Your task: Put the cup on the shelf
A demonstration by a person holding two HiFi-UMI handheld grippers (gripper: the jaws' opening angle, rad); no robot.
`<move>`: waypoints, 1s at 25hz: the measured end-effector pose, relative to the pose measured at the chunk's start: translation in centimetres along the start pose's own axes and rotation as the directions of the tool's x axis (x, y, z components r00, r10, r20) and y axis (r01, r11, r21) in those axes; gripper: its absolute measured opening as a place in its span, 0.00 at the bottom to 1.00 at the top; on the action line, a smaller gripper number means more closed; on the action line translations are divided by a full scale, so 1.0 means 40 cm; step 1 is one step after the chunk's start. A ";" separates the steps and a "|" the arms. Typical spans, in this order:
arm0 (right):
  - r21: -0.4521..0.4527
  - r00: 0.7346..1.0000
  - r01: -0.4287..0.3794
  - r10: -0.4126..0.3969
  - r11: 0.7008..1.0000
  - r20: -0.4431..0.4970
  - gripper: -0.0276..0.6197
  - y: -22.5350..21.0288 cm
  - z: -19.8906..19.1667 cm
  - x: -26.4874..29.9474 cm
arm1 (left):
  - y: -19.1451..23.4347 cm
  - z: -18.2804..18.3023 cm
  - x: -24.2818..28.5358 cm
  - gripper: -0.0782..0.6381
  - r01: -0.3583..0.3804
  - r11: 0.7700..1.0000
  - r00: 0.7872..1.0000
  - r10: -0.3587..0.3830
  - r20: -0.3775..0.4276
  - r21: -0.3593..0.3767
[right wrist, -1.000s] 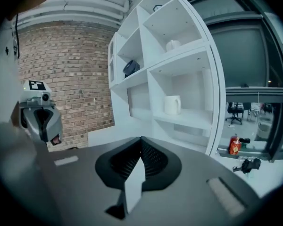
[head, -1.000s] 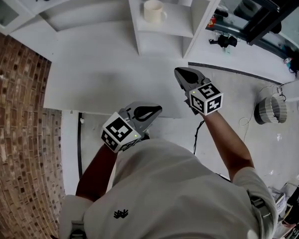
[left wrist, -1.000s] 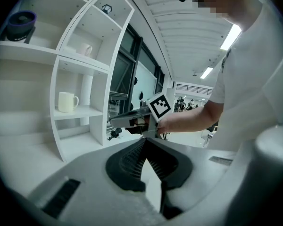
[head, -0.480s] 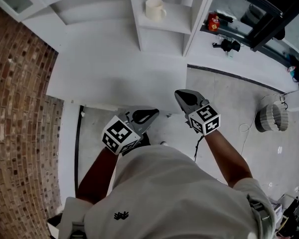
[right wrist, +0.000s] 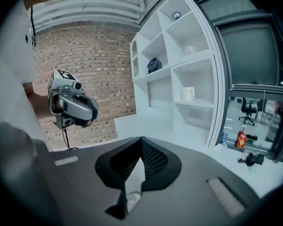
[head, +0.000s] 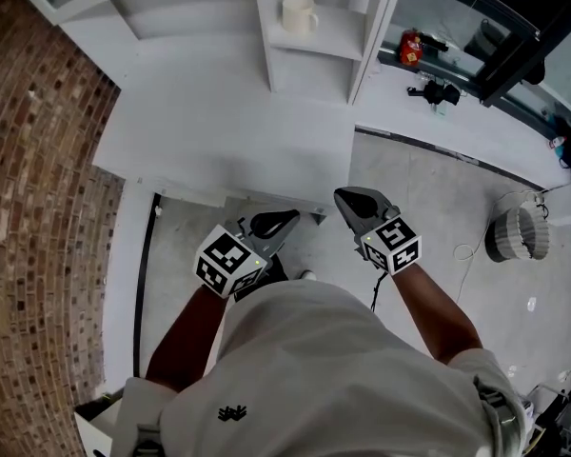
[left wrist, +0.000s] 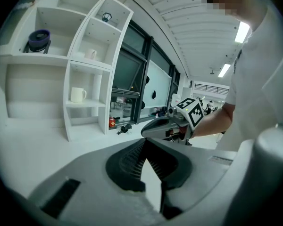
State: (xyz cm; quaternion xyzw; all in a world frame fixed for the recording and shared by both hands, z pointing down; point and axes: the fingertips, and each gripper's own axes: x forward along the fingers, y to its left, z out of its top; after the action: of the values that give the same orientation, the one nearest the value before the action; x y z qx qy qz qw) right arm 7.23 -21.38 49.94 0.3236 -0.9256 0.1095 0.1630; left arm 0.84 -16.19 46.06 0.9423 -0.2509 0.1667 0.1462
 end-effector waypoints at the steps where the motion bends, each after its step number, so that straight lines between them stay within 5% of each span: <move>1: -0.002 1.000 -0.001 0.001 1.000 0.001 0.06 0.008 -0.003 -0.008 | -0.006 -0.004 -0.004 0.12 -0.006 1.000 1.000 0.006 0.002 -0.003; 25: -0.030 0.999 -0.011 0.012 0.999 0.030 0.06 0.088 0.000 -0.128 | -0.114 -0.026 -0.038 0.12 -0.009 1.000 1.000 0.009 0.007 0.005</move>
State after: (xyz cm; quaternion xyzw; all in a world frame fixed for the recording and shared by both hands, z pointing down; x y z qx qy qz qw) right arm 8.76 -15.81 47.71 0.3175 -0.9313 0.0916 0.1531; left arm 1.72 -11.37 45.52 0.9420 -0.2554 0.1649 0.1424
